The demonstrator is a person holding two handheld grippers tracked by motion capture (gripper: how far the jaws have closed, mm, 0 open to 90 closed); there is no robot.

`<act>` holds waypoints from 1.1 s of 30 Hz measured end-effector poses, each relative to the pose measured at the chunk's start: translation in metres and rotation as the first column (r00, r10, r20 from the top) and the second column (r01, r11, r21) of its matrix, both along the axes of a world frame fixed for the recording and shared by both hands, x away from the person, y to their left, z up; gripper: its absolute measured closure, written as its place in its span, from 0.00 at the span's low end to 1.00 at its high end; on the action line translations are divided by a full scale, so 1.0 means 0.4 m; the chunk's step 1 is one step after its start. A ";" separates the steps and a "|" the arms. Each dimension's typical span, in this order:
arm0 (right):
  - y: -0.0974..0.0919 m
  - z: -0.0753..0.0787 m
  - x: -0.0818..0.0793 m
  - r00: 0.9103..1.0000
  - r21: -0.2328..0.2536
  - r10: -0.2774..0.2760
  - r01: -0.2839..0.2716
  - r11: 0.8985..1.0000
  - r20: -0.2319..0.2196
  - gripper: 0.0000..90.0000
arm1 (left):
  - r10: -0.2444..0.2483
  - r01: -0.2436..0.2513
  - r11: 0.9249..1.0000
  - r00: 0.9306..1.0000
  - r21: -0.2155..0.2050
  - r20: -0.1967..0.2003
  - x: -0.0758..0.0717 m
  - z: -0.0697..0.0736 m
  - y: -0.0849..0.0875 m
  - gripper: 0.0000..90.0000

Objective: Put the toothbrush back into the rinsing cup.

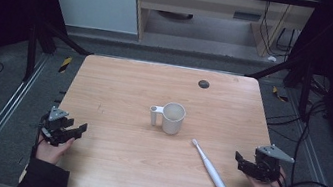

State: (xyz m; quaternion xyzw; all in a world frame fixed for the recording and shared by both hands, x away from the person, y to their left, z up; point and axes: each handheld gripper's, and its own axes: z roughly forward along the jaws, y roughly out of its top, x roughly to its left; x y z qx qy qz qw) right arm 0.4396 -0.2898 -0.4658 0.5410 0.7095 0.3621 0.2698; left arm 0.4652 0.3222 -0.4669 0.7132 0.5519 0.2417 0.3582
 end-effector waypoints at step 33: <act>0.129 0.088 -0.011 0.963 -0.038 0.192 -0.203 0.979 -0.190 0.41 | -0.057 0.058 0.998 0.997 0.021 -0.047 0.009 -0.015 -0.017 0.48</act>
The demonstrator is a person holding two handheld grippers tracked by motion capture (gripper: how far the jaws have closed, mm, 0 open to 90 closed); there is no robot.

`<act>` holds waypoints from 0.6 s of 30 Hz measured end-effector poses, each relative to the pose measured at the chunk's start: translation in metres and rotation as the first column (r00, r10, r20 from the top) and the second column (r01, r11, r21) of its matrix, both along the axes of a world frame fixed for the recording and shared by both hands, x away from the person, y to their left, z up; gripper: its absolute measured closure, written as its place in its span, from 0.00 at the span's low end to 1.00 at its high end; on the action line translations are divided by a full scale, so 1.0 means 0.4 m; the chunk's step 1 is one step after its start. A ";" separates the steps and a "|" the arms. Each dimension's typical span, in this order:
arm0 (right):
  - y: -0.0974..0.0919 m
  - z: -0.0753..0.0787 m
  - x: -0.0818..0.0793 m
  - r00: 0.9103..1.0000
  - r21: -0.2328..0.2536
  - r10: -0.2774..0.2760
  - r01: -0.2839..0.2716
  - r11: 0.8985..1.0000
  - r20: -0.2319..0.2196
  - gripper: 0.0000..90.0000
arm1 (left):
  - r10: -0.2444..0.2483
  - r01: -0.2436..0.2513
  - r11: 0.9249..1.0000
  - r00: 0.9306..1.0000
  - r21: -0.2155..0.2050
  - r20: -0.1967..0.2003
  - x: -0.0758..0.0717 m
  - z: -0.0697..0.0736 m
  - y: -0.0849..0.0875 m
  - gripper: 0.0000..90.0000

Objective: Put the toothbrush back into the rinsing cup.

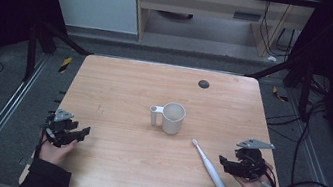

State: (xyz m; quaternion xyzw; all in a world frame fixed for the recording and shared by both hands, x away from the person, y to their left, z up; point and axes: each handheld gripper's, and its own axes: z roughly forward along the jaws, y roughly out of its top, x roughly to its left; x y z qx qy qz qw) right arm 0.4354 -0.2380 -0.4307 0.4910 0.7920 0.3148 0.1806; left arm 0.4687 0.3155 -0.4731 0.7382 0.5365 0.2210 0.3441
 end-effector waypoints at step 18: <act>0.066 0.010 0.006 0.994 -0.036 0.064 -0.067 0.997 -0.084 0.45 | -0.020 0.020 0.999 1.000 0.025 -0.004 0.000 0.000 -0.016 0.47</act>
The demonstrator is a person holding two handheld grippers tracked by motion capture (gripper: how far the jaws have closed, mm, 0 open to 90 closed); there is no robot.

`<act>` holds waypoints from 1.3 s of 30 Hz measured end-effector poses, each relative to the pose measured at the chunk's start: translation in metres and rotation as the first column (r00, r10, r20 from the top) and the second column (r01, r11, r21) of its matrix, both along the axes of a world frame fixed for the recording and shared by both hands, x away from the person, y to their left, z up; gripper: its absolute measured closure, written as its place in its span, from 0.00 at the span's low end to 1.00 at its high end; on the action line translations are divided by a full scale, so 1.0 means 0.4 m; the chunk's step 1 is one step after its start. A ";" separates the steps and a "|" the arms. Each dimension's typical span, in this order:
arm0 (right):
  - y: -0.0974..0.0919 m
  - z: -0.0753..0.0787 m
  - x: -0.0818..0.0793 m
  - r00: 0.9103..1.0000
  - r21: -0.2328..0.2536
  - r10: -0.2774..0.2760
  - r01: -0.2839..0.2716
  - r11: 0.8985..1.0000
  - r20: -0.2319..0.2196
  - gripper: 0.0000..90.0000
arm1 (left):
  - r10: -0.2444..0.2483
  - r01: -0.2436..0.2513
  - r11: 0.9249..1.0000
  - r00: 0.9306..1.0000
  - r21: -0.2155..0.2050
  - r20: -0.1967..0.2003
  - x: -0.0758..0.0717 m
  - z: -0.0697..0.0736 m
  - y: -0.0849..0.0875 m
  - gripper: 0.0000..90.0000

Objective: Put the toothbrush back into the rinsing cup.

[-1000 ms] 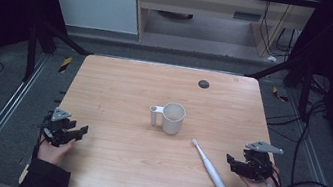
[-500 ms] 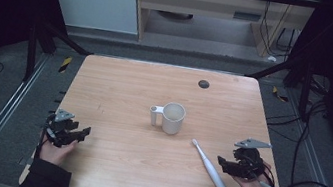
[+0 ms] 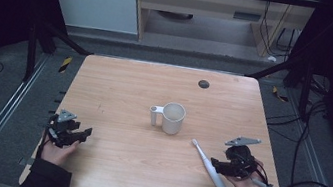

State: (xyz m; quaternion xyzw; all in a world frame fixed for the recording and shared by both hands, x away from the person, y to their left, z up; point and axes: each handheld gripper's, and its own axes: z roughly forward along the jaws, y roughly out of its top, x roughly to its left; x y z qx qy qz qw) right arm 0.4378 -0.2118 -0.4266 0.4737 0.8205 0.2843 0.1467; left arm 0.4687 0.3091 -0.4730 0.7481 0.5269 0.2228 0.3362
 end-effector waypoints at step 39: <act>0.055 -0.066 0.028 0.978 -0.123 0.033 -0.059 0.991 -0.206 0.63 | -0.019 0.020 0.999 0.999 0.026 -0.027 0.003 -0.006 -0.010 0.47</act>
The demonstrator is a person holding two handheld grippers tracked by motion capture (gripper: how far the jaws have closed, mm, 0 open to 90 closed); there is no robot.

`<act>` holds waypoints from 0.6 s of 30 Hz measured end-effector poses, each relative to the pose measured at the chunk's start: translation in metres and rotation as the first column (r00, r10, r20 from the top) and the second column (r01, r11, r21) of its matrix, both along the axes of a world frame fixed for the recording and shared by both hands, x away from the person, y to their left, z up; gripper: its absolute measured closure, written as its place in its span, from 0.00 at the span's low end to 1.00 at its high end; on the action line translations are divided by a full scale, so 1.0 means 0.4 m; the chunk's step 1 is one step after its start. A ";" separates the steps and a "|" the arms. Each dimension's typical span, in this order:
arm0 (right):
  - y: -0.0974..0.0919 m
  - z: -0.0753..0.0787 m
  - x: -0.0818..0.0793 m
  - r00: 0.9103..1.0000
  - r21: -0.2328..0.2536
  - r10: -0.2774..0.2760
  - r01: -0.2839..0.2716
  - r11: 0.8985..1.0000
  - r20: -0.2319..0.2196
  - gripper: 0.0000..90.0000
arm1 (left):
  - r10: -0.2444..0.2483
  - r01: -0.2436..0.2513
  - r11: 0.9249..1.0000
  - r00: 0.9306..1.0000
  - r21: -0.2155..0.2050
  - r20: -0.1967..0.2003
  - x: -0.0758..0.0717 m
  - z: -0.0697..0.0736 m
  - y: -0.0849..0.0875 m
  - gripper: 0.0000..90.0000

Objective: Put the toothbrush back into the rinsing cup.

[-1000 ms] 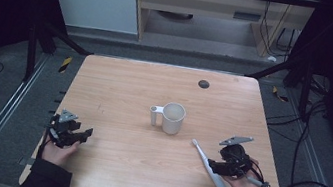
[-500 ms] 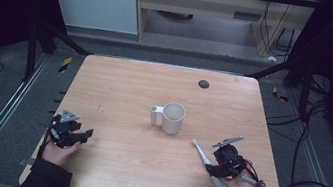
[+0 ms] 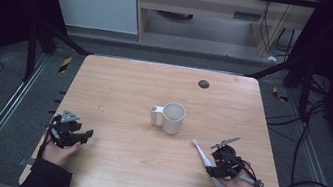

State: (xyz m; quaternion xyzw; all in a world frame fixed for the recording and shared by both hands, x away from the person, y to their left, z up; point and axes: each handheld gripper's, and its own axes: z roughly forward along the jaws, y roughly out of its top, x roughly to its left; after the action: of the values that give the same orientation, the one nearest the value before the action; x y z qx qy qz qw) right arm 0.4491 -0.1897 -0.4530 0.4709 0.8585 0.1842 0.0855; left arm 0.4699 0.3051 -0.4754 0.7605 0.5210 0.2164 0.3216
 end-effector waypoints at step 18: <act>0.001 -0.024 0.009 0.998 -0.022 -0.002 0.001 1.000 -0.059 0.69 | 0.000 0.000 1.000 1.000 0.001 -0.003 0.000 -0.001 0.000 0.47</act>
State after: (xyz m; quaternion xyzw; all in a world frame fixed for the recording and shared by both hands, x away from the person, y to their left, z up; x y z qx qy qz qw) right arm 0.4526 -0.1895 -0.4627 0.4757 0.8623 0.1607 0.0657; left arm 0.4701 0.3051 -0.4756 0.7609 0.5215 0.2154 0.3204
